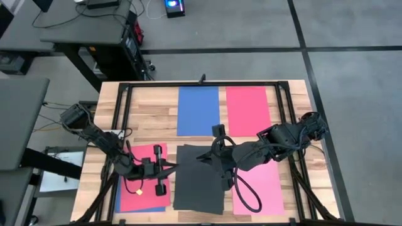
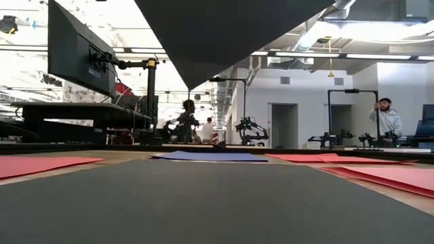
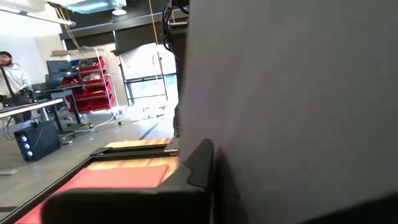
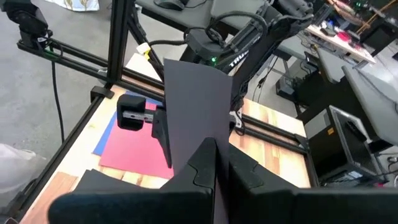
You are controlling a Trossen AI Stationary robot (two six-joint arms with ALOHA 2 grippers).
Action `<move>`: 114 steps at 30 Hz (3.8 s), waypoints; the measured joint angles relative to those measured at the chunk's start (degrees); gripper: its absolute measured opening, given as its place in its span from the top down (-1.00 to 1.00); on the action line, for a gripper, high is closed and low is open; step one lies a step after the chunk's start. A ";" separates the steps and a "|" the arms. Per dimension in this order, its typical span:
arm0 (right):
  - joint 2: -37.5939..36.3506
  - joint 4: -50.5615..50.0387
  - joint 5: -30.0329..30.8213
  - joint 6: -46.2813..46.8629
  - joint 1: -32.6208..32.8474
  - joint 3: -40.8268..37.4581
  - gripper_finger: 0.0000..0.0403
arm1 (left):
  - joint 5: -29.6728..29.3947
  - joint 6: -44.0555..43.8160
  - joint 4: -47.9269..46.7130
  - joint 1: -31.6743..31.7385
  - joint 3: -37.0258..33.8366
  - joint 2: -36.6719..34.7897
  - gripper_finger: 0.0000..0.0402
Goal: Organize paper
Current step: Stack the black paper on top of the black paper
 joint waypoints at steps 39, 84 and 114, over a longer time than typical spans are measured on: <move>-0.85 -16.51 7.30 26.56 12.11 -15.34 -0.12 | 1.99 -0.68 0.96 -2.78 0.00 -0.11 1.00; -10.45 97.82 3.54 20.71 5.94 -90.99 -0.06 | 2.81 -5.04 -2.20 -1.67 0.00 -0.11 1.00; -17.49 55.51 15.93 12.34 11.51 -74.81 1.00 | 15.41 -7.94 -15.75 5.42 5.81 -0.11 1.00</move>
